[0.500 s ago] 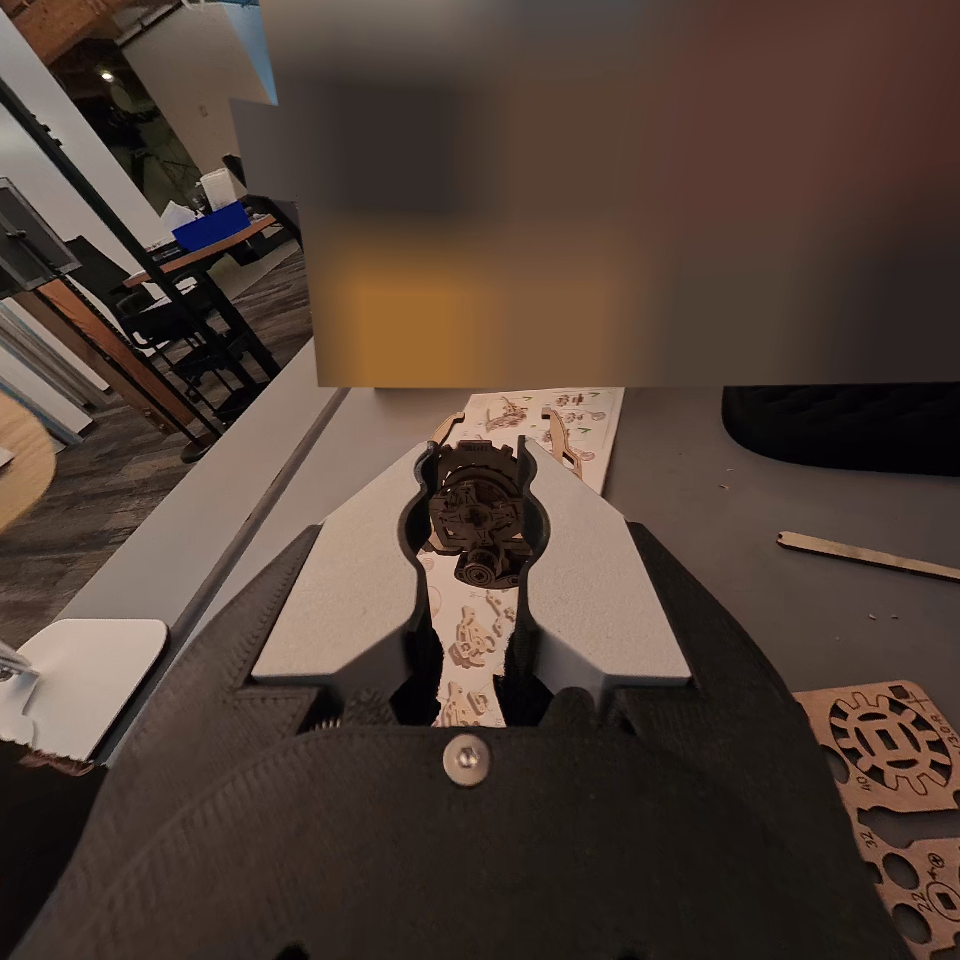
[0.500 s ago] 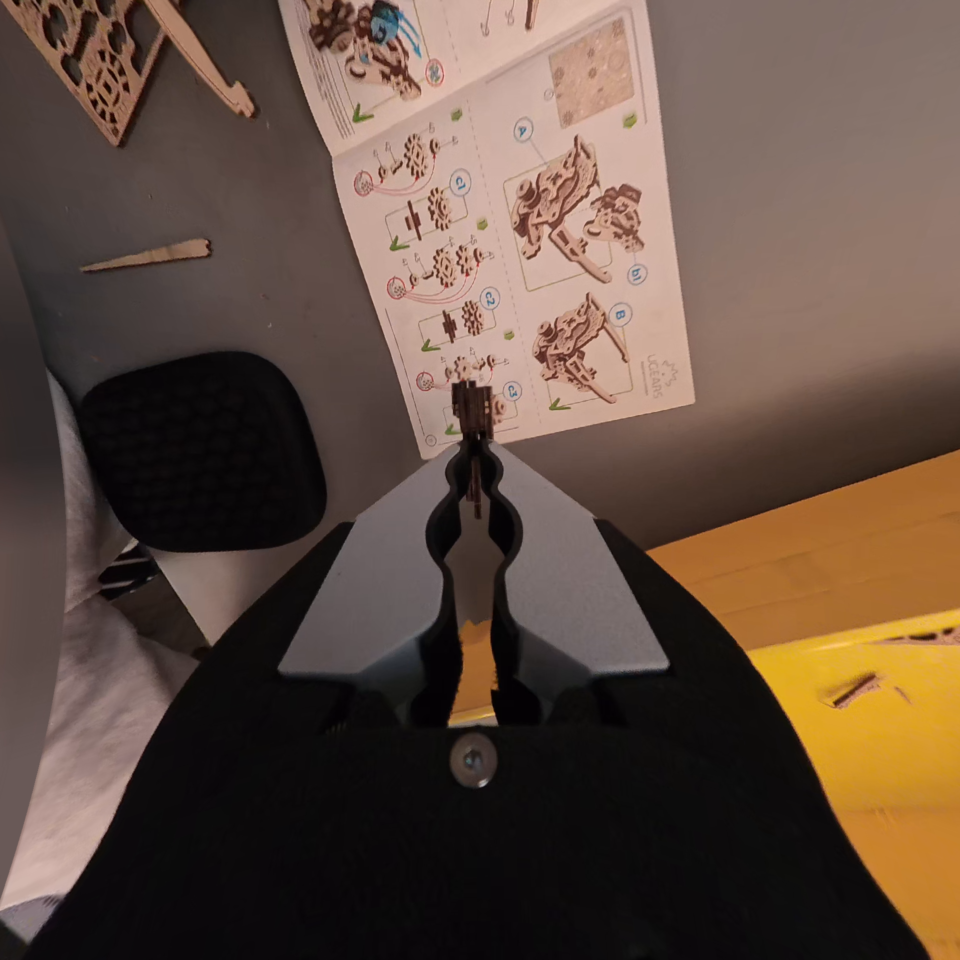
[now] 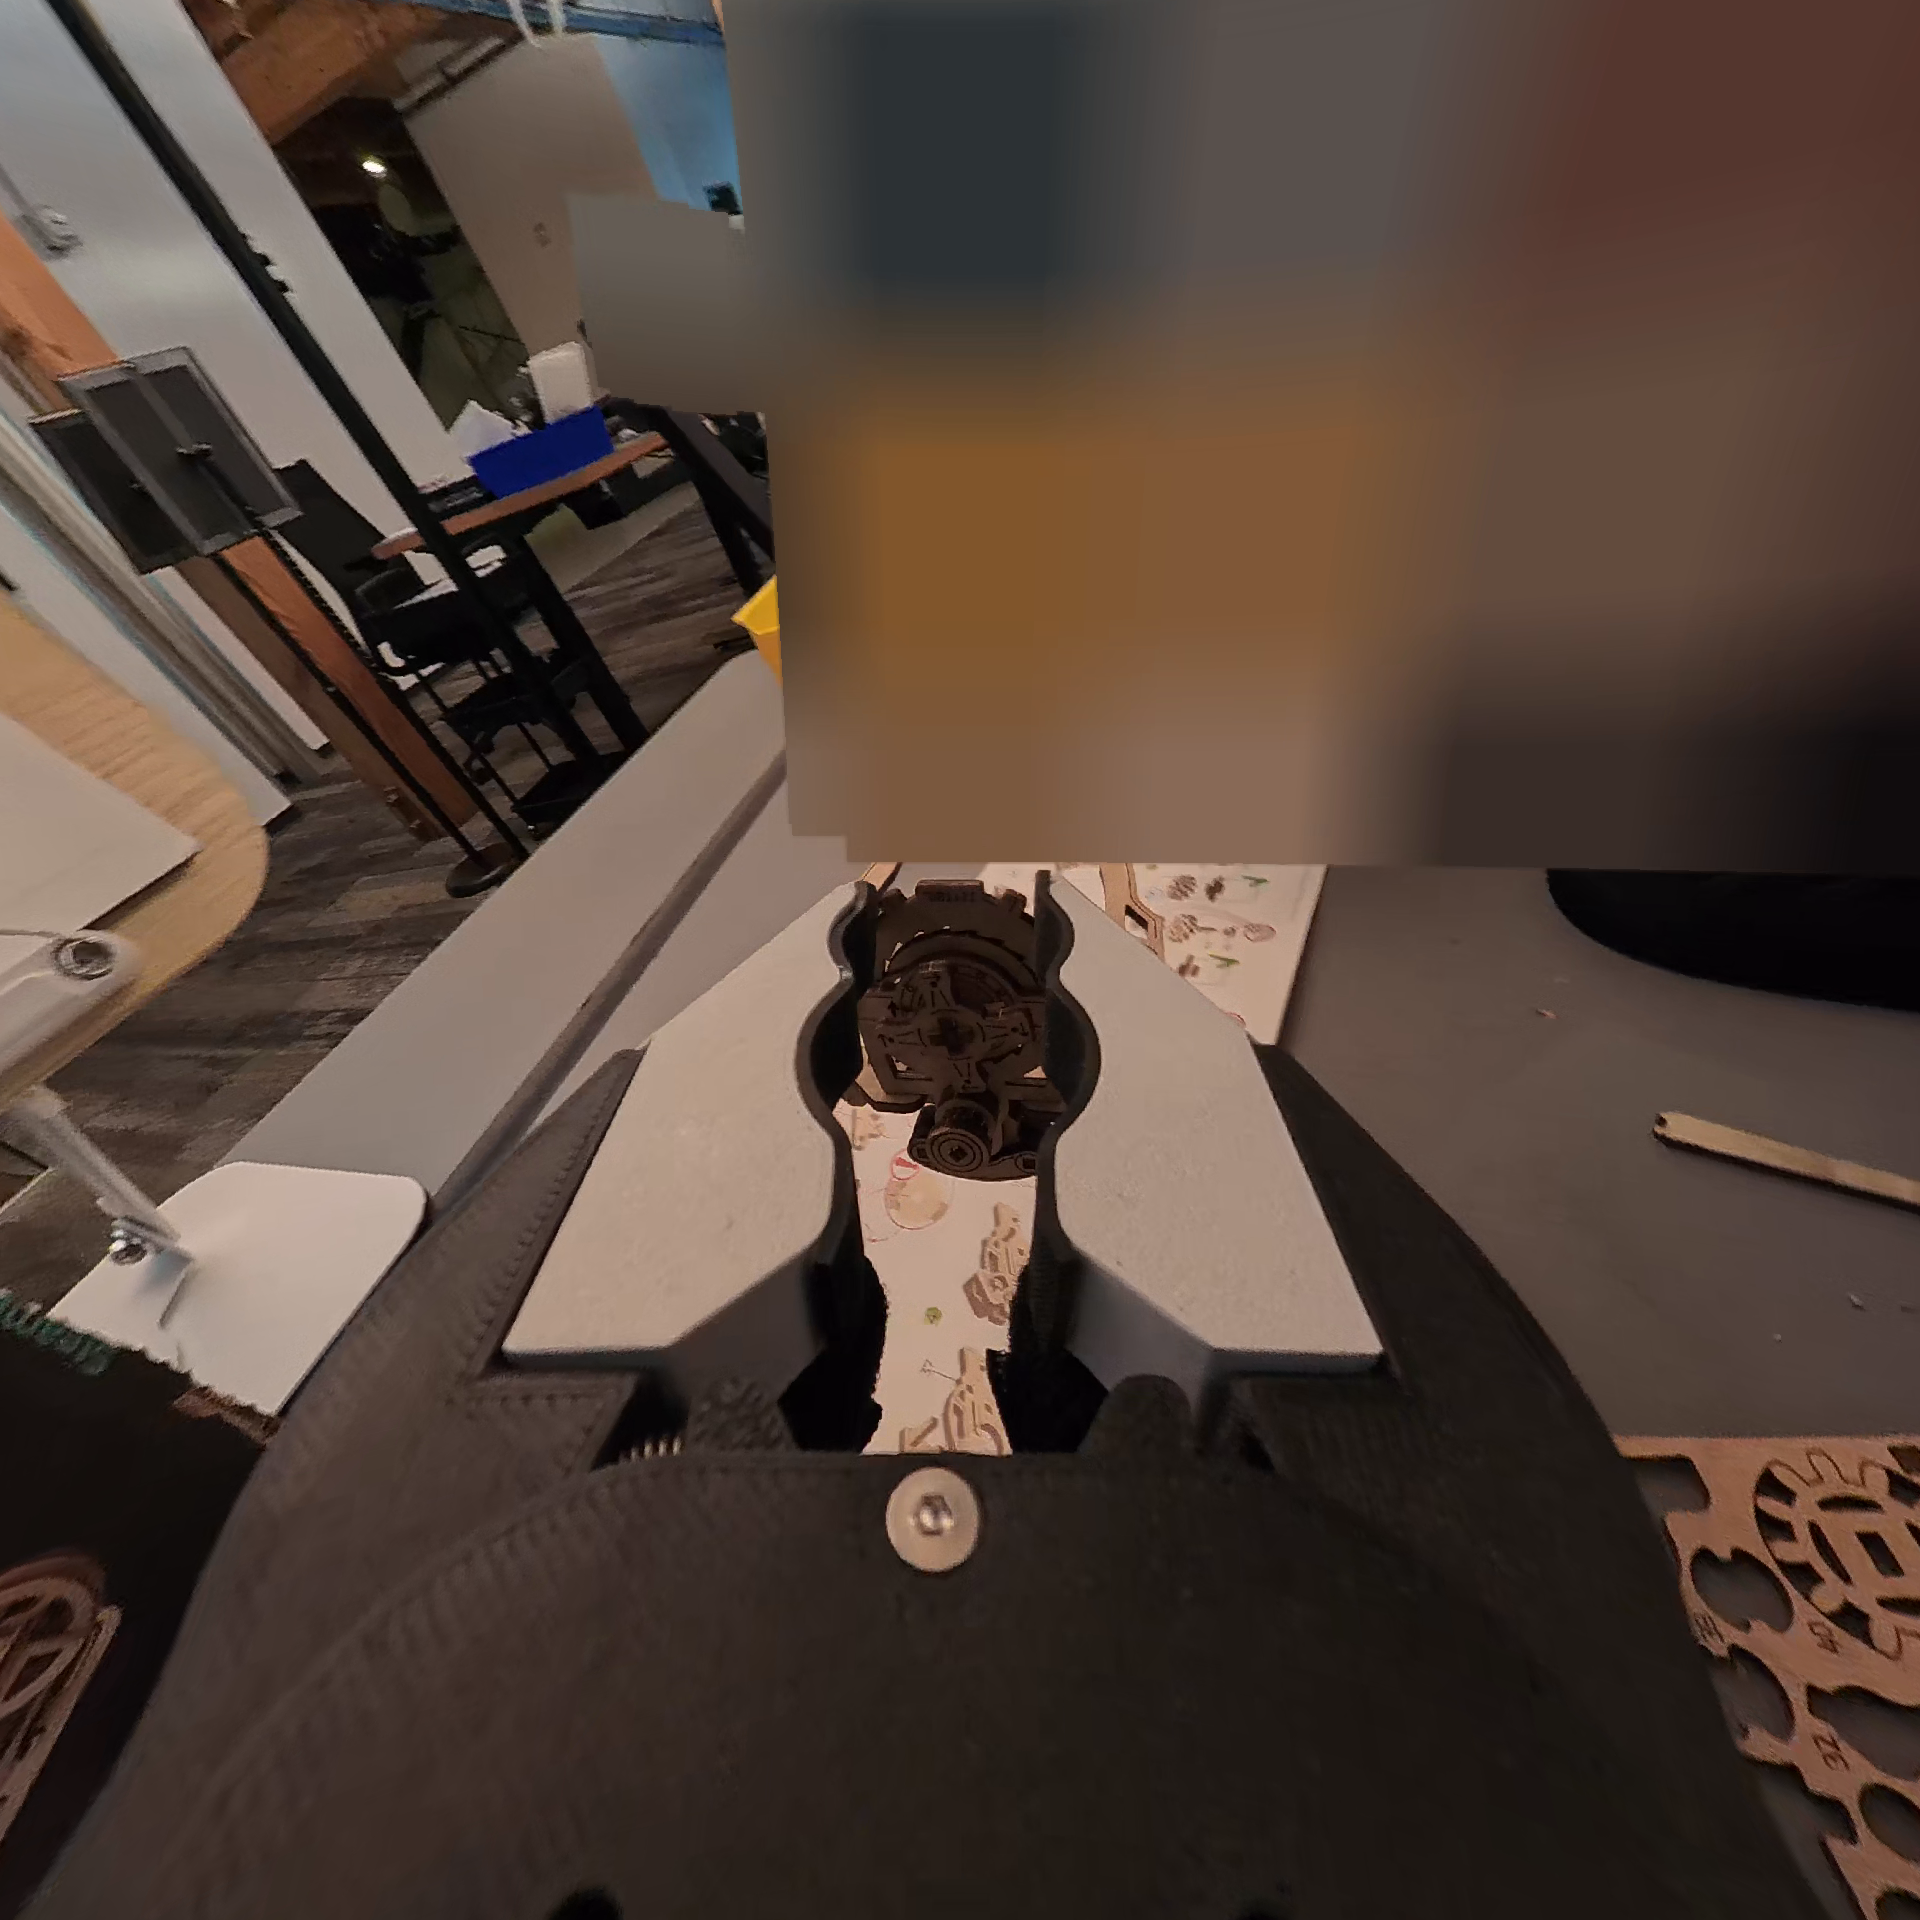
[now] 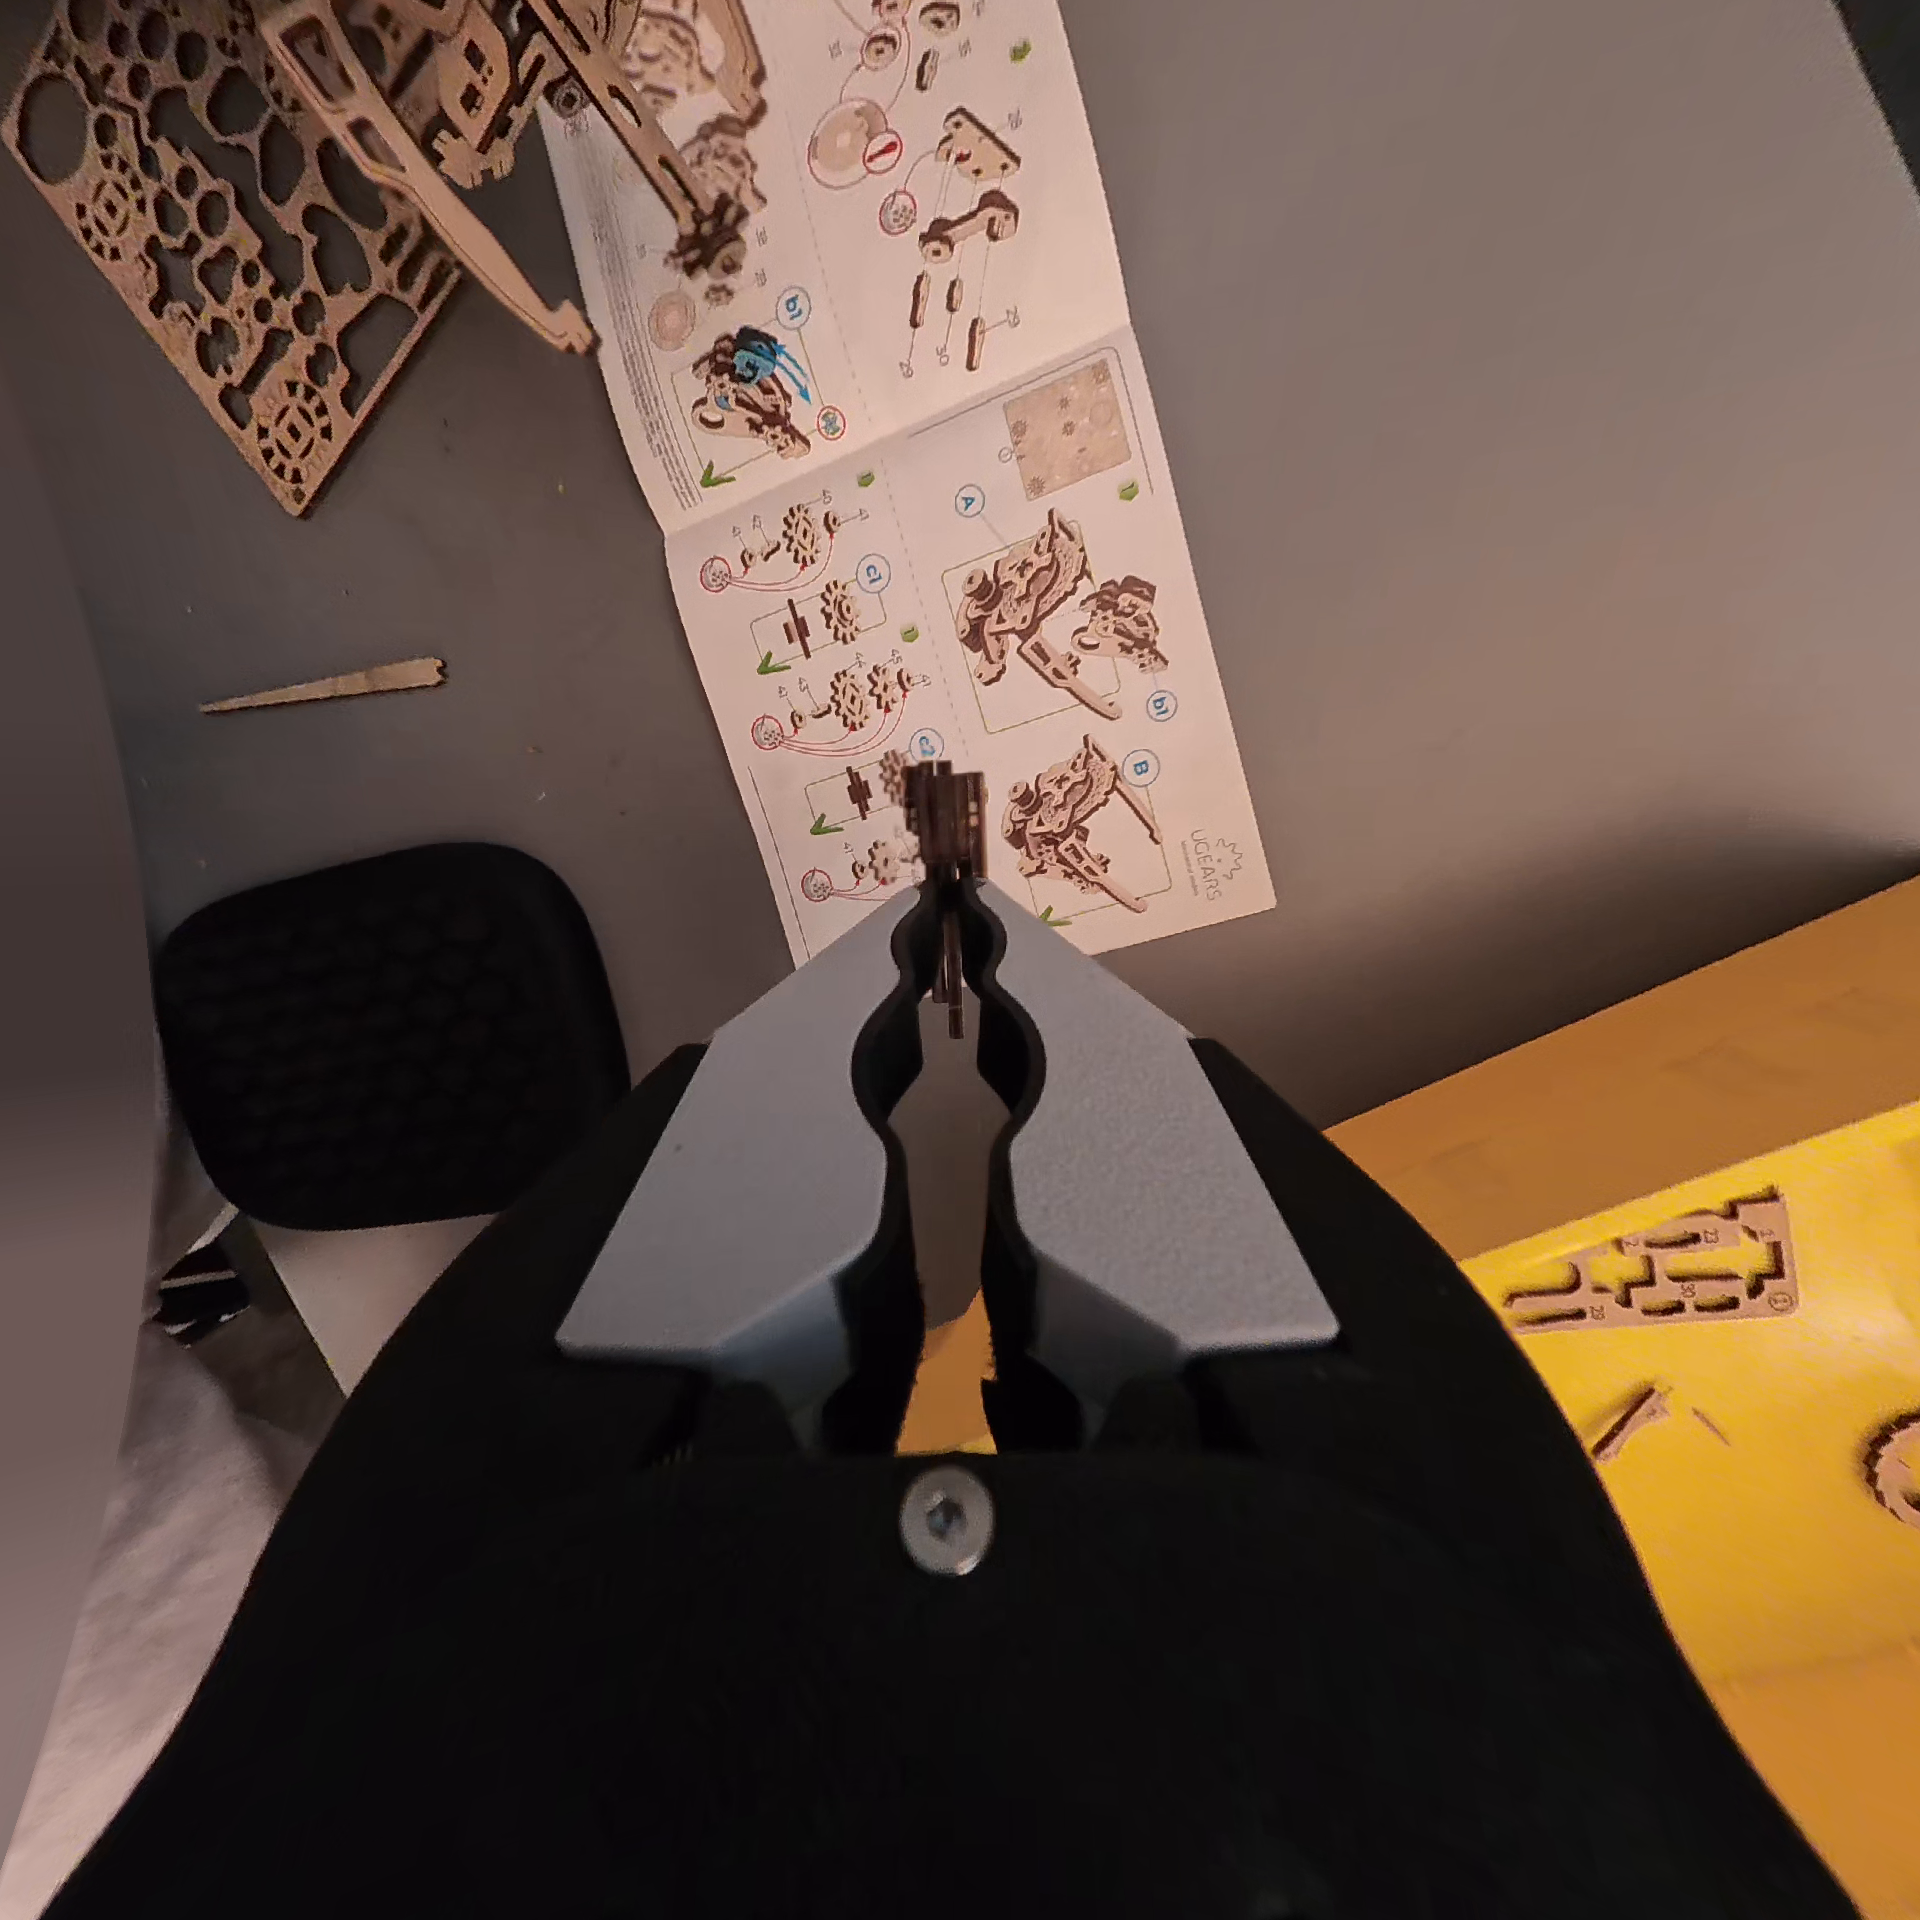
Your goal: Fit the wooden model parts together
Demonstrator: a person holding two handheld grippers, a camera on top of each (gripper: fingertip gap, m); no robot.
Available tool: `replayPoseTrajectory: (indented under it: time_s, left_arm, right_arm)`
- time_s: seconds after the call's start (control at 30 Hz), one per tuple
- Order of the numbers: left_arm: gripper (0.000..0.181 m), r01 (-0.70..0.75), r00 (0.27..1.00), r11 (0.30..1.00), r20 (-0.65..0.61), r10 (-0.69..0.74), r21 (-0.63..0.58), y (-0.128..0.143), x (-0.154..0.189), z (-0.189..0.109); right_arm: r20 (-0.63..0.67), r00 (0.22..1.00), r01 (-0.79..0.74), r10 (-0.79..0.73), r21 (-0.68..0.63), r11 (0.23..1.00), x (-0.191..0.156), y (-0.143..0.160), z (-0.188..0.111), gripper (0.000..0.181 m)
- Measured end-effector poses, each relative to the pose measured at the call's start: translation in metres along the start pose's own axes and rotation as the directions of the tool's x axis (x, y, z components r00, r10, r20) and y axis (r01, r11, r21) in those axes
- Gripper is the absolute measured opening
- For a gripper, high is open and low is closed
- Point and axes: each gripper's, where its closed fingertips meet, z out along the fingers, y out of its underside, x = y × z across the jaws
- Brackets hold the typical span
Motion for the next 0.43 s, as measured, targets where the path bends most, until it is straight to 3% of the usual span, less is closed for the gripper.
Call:
replayPoseTrajectory:
  time_s: [0.3,0.43]
  left_arm:
    - [0.028,0.041,0.999,0.999,0.009,-0.041,0.025,-0.002,-0.005,-0.002]
    - [0.028,0.047,0.999,0.999,-0.026,-0.047,0.024,-0.002,0.003,0.0]
  right_arm:
    - [-0.004,1.0,-0.002,0.002,0.015,1.0,0.001,-0.002,-0.002,0.002]
    - [0.012,1.0,-0.01,0.011,-0.039,0.999,-0.002,0.01,-0.001,0.002]
